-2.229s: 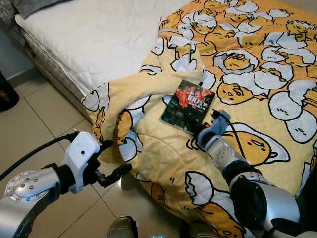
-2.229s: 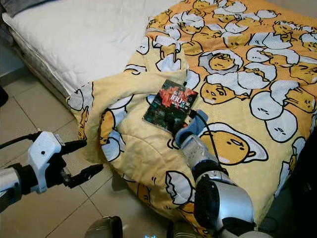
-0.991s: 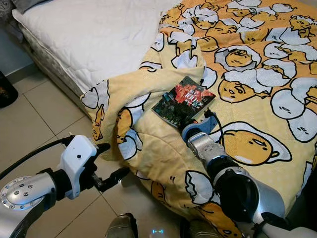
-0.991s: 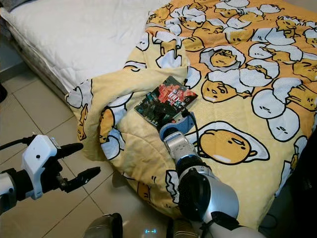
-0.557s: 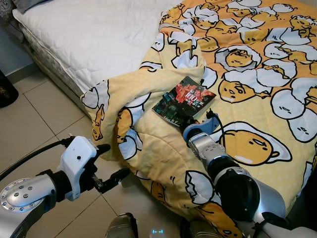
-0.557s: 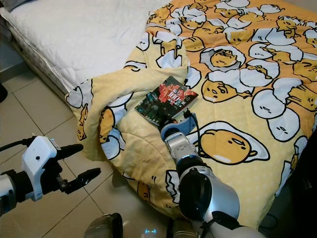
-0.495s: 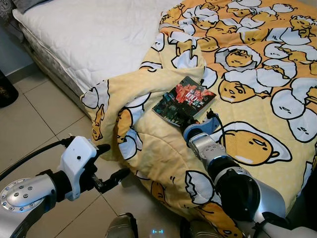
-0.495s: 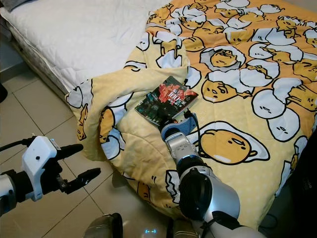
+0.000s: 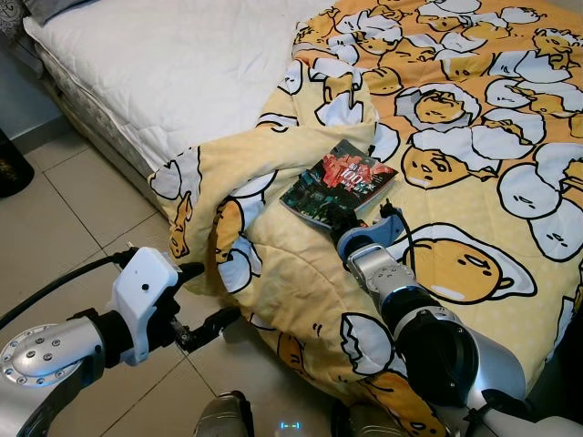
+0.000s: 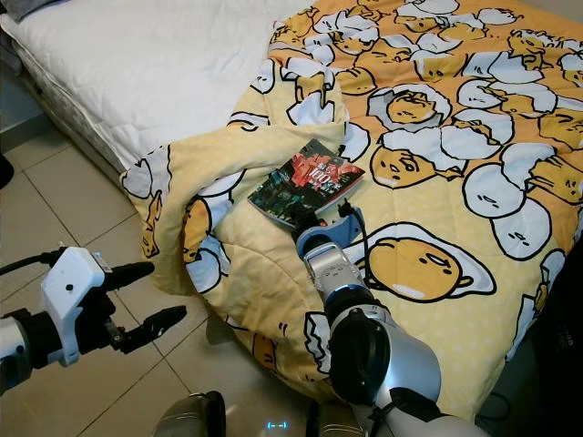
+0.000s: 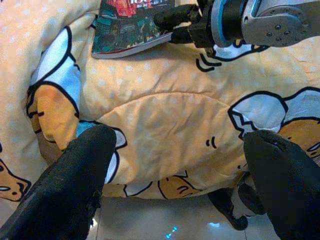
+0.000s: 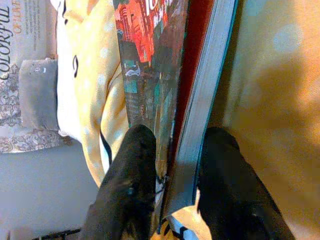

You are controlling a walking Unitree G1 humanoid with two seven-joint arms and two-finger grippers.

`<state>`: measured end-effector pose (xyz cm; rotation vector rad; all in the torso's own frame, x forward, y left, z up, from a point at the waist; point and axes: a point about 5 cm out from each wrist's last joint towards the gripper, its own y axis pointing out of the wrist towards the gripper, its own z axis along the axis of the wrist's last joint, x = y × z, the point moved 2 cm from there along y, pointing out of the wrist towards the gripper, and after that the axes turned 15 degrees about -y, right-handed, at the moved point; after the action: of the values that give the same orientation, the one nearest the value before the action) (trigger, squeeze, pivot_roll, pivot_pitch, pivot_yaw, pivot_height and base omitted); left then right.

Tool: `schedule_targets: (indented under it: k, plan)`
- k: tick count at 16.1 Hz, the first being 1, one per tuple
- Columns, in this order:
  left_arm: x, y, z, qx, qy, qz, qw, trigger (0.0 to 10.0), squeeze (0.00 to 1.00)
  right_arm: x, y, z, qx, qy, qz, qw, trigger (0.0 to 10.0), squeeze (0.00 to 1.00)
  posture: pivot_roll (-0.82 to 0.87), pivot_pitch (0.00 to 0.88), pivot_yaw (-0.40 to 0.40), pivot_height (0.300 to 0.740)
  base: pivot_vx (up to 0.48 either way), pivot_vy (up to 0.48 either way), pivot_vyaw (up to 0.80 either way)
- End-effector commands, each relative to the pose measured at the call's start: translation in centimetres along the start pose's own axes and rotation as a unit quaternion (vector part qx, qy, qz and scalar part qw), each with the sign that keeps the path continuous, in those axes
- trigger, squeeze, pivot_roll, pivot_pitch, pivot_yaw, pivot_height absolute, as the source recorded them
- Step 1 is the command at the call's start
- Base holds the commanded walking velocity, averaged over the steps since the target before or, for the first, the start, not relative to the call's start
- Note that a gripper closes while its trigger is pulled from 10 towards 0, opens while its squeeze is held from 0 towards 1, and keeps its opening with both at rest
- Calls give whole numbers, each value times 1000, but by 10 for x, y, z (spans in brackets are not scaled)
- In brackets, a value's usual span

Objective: Clean up the room

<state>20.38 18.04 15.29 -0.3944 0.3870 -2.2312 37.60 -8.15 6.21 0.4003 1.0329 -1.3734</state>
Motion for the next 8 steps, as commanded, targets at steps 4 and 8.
schedule_targets:
  k: [4, 8]
  plan:
    - [-2, 0, -1, 2, -1, 7, 1000, 10000, 1000, -2, 1, 4, 4, -15, 3, 1000, 0, 0, 188, 152, 14, 740, 0, 0, 0]
    - [-3, 7, -5, 15, -7, 16, 1000, 10000, 1000, -1, 0, 7, 12, -33, 19, 999, 0, 0, 147, 52, 1, 740, 0, 0, 0]
